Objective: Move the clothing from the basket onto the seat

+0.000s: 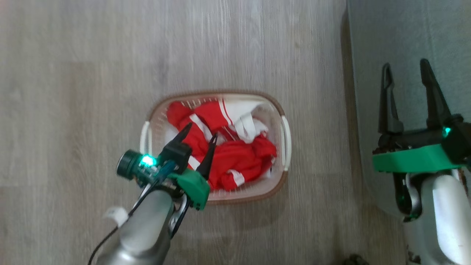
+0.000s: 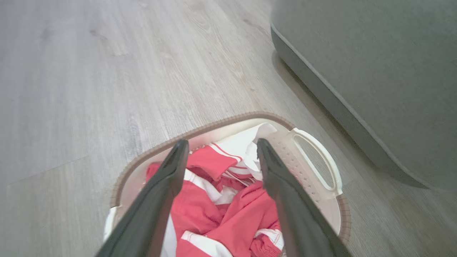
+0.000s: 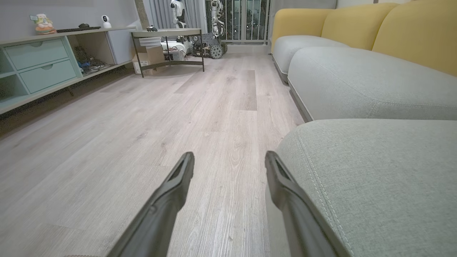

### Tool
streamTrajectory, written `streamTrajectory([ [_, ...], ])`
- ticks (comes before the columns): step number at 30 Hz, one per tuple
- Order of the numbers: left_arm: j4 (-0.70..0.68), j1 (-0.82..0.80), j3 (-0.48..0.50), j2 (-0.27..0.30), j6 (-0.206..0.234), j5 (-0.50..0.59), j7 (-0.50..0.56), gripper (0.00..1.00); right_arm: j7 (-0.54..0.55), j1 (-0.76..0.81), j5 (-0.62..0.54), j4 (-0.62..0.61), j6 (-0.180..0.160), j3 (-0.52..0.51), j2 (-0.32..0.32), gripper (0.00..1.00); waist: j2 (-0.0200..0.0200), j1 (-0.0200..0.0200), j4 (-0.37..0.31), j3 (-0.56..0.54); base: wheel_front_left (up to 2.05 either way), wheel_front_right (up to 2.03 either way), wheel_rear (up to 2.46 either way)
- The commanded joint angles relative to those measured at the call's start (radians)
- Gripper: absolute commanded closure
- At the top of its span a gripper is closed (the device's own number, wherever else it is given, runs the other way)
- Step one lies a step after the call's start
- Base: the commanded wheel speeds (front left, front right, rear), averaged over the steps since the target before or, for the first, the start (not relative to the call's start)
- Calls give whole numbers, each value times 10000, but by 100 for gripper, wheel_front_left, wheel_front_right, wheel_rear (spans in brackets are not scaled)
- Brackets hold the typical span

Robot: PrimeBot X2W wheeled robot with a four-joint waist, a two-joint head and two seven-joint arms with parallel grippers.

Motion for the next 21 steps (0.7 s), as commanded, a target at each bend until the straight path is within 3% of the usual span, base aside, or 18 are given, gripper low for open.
streamTrajectory([
  [1,83,-323,3,85,-26,-115,-124,0,-67,-177,-70,-428,-2,192,-89,0,0,-1,-281,839,0,0,0],
  [10,1961,-2275,-1337,85,-3,-131,-124,0,-67,-665,-87,-968,-2,327,-89,0,0,-1,-747,2309,0,0,0],
  [21,5030,-4292,-1797,113,66,140,-115,0,-67,-1095,315,-1276,-2,709,-89,0,0,-1,-1197,3430,0,0,0],
])
